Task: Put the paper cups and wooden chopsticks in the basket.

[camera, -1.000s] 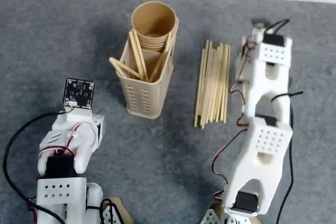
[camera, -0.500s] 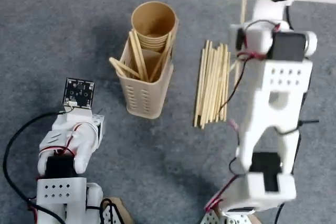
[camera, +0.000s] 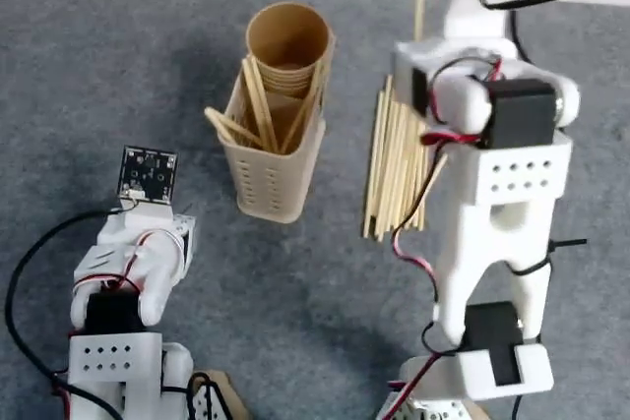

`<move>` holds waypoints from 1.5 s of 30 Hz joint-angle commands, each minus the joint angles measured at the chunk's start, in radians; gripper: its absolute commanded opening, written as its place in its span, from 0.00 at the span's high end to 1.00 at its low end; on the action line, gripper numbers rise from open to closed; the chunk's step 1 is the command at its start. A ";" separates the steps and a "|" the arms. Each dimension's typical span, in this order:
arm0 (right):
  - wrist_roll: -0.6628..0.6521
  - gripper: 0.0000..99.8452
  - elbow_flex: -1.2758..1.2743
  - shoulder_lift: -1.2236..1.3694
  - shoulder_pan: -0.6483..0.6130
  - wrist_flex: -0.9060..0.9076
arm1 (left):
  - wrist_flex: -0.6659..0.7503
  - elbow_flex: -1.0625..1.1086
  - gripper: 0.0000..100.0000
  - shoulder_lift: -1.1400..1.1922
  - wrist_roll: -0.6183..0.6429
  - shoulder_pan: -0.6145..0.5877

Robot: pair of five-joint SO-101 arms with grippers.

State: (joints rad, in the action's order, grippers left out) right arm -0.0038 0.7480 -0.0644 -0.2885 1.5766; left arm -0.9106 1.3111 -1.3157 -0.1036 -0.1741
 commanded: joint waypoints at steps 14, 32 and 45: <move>0.046 0.99 -0.305 -0.346 -0.259 -0.424 | 0.006 -0.005 0.79 -0.007 0.005 0.016; 0.038 0.99 -1.119 -0.463 -0.309 -1.145 | 0.006 0.002 0.79 -0.007 0.005 0.015; 0.040 0.82 -1.115 -0.390 -0.314 -0.977 | 0.006 0.002 0.79 -0.007 0.005 0.010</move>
State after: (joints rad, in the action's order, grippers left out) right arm 0.0345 -0.3782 -0.4434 -0.5953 0.5762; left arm -0.9106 1.3172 -1.3157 -0.1036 -0.1741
